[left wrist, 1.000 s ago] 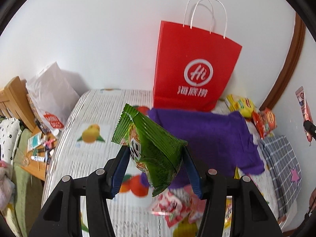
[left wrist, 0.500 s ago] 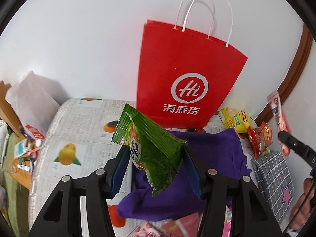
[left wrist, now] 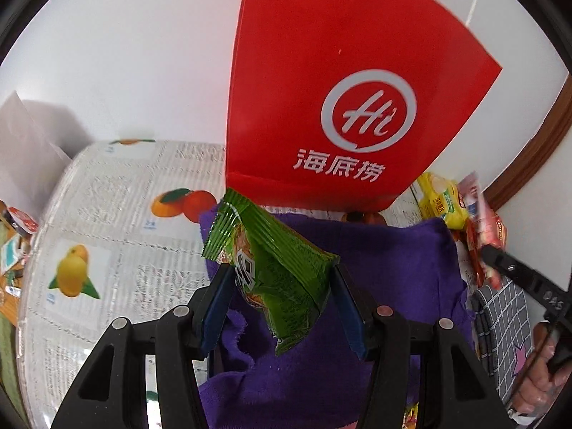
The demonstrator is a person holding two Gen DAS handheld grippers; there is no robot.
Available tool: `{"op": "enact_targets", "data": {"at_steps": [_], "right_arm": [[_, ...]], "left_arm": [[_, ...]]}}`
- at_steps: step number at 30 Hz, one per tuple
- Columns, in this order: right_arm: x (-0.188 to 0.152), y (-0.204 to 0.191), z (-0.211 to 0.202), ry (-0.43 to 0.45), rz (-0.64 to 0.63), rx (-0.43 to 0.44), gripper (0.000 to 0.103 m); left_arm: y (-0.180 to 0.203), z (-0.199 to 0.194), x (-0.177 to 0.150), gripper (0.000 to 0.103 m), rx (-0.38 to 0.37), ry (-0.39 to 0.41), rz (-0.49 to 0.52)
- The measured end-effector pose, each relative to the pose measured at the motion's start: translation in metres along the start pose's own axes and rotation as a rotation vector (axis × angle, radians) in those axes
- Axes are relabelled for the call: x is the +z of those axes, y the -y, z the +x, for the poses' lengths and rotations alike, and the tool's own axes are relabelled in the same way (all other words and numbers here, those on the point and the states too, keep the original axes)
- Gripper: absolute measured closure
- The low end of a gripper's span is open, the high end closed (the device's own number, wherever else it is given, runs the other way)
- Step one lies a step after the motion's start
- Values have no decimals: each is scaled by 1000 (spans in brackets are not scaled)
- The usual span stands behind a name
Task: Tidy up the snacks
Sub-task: 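Carry both snacks onto the purple towel and open both tools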
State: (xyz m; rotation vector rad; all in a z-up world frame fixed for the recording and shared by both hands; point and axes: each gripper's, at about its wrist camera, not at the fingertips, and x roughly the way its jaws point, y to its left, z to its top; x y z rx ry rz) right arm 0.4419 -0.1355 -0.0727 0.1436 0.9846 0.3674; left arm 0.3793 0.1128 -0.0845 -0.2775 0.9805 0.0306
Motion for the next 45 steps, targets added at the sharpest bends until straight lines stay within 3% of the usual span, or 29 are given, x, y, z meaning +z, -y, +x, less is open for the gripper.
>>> {"op": "enact_targets", "data": {"at_steps": [14, 26, 29, 38, 41, 45], "right_arm": [[-15, 26, 62, -223, -30, -71, 80], [-17, 32, 72, -252, -22, -90, 76], [-17, 32, 72, -262, -28, -85, 66], [-14, 21, 48, -188, -73, -70, 50], [-12, 15, 33, -143, -80, -48, 44], [-14, 2, 11, -76, -107, -64, 44]], "left_arm": [[-4, 34, -2, 50, -74, -69, -26], [1, 63, -11, 49, -97, -140, -28], [4, 66, -13, 49, -101, -149, -23], [11, 66, -14, 49, -119, -152, -5], [12, 62, -13, 42, -125, -148, -4], [13, 53, -9, 35, -110, -133, 2]]}}
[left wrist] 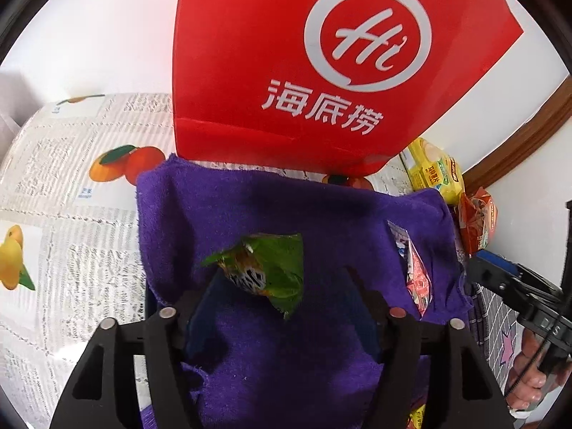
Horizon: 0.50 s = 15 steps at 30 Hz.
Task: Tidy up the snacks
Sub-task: 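Carry both snacks onto the purple towel and open both tools, then grasp the pink-and-yellow snack bag with the right tool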
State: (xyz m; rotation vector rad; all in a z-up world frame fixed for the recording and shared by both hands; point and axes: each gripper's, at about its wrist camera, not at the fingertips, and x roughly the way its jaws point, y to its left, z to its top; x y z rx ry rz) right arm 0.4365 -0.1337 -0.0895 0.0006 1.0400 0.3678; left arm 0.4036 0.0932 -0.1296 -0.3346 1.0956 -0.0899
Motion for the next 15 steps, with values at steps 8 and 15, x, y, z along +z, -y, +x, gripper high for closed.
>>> {"op": "enact_targets", "data": {"at_steps": [8, 15], "right_arm": [[-42, -15, -44, 55, -3, 50, 44], [-103, -29, -58, -29, 56, 79, 39]], "left_arm": [[5, -40, 2, 35, 39, 75, 19], [13, -86, -10, 35, 6, 129, 11]]}}
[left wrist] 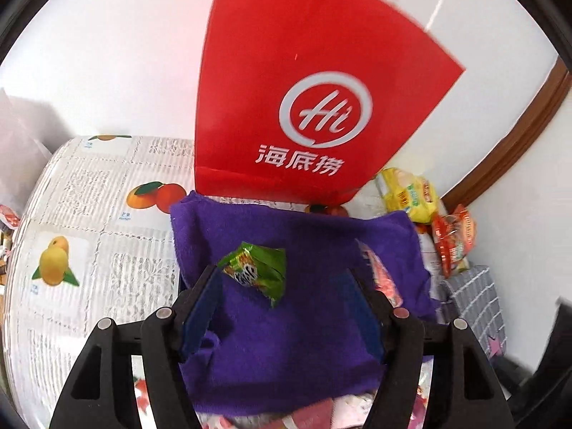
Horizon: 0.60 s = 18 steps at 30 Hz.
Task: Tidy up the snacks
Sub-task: 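Grasp the pink-and-yellow snack bag with the right tool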
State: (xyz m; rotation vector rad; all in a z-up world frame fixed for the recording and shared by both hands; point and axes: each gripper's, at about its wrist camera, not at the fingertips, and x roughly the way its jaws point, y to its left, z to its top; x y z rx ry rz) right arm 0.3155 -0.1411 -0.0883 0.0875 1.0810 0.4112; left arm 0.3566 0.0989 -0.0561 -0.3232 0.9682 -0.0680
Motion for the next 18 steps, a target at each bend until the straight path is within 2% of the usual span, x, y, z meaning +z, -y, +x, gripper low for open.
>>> {"op": "enact_targets", "data": {"at_steps": [3, 6, 8, 11, 15, 18], "right_arm": [[-22, -15, 6, -36, -20, -5, 36], [-32, -31, 12, -45, -44, -41, 28], [-36, -41, 19, -40, -74, -117, 23], [-37, -45, 32, -47, -111, -237, 23], [-43, -47, 49, -83, -150, -333, 23], [-51, -43, 41, -61, -140, -336, 38]], "left_arm": [[-1, -15, -10, 35, 8, 9, 2], [-5, -26, -24, 35, 38, -3, 19], [-11, -33, -34, 35, 51, -3, 21], [-20, -40, -47, 35, 54, -6, 9], [-32, -48, -67, 35, 69, -18, 19], [-36, -51, -79, 35, 77, -19, 21]]}}
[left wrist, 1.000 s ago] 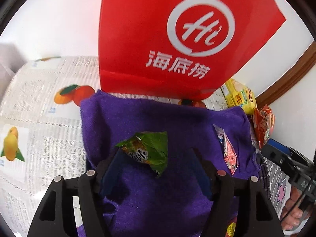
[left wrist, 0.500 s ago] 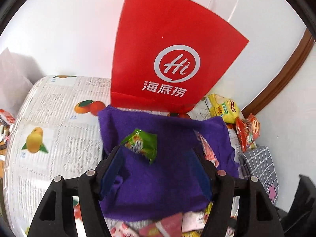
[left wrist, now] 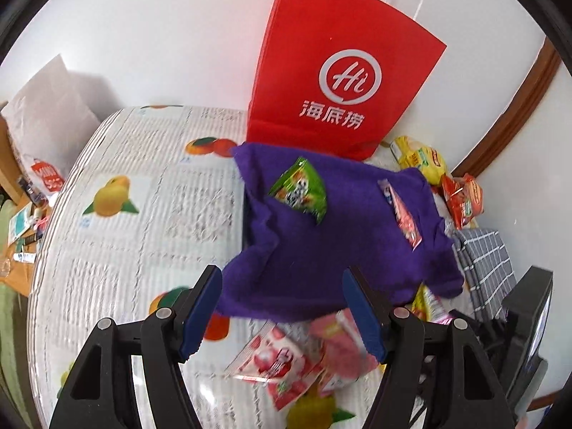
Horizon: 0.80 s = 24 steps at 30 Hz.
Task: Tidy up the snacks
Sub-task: 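Grasp the pink-and-yellow snack bag with the right tool, then grasp the pink fruit-candy bag with the left tool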
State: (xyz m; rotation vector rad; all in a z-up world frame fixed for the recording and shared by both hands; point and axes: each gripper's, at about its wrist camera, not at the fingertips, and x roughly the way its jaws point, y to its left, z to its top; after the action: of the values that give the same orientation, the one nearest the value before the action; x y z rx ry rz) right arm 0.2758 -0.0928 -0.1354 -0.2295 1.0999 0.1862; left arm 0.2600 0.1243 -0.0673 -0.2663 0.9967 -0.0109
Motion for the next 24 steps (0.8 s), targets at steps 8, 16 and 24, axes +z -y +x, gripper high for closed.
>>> {"op": "enact_targets", "data": {"at_steps": [8, 16, 24], "right_arm": [[-28, 32, -30, 74, 113, 82, 51], [-65, 49, -66, 160, 206, 181, 51], [-102, 69, -75, 169, 281, 209, 51]], "left_arm": [[-3, -5, -32, 35, 29, -17, 43], [-16, -2, -69, 35, 48, -70, 5], [-19, 21, -93, 35, 40, -136, -37]]}}
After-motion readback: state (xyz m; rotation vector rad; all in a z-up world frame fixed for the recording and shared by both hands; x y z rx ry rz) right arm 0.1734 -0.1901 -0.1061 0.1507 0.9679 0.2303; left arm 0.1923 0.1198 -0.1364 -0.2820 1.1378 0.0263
